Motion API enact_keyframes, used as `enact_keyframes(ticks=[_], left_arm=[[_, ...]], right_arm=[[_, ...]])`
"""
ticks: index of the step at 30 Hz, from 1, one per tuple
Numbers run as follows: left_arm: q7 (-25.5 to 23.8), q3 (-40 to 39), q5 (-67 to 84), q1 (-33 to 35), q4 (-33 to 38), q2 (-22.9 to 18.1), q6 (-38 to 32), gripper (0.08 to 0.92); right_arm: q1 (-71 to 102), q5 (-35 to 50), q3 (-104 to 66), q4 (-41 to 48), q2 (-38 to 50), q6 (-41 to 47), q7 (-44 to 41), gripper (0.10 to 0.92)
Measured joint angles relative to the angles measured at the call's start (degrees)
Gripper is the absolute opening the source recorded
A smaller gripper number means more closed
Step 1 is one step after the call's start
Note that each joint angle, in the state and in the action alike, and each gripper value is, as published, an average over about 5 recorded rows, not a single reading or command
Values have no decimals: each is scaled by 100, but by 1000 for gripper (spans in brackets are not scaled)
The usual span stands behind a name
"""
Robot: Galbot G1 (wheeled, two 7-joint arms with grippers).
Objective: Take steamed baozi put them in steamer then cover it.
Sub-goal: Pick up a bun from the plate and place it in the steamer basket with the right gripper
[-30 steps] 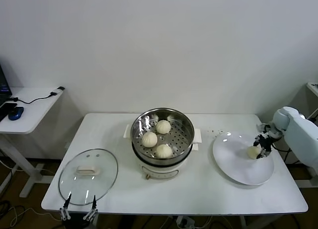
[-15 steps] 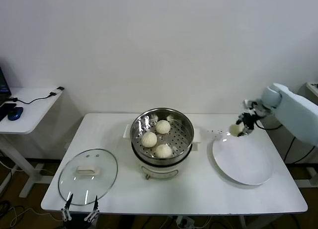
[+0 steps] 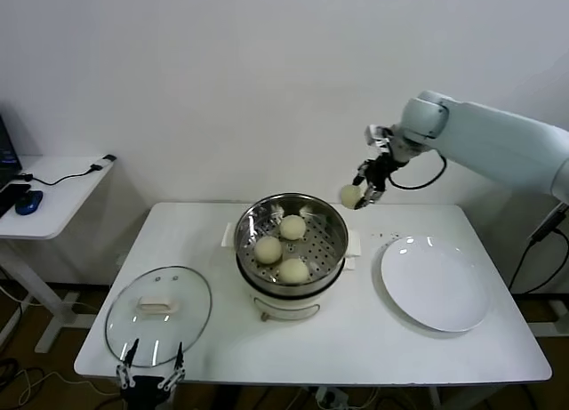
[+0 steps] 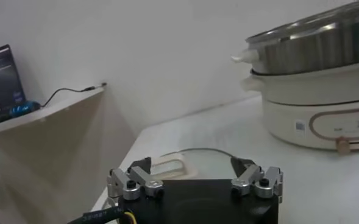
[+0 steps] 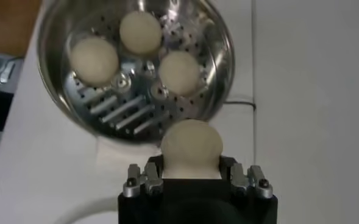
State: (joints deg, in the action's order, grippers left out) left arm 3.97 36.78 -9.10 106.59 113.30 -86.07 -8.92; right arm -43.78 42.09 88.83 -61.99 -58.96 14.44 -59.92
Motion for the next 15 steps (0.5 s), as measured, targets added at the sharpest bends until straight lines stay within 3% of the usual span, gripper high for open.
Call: enact_keyframes(ticks=[15], left_arm=[[-4, 4, 60, 23, 101, 118, -48, 823]], right_arm=[[-374, 1025, 1267, -406, -1030, 420, 530, 602]])
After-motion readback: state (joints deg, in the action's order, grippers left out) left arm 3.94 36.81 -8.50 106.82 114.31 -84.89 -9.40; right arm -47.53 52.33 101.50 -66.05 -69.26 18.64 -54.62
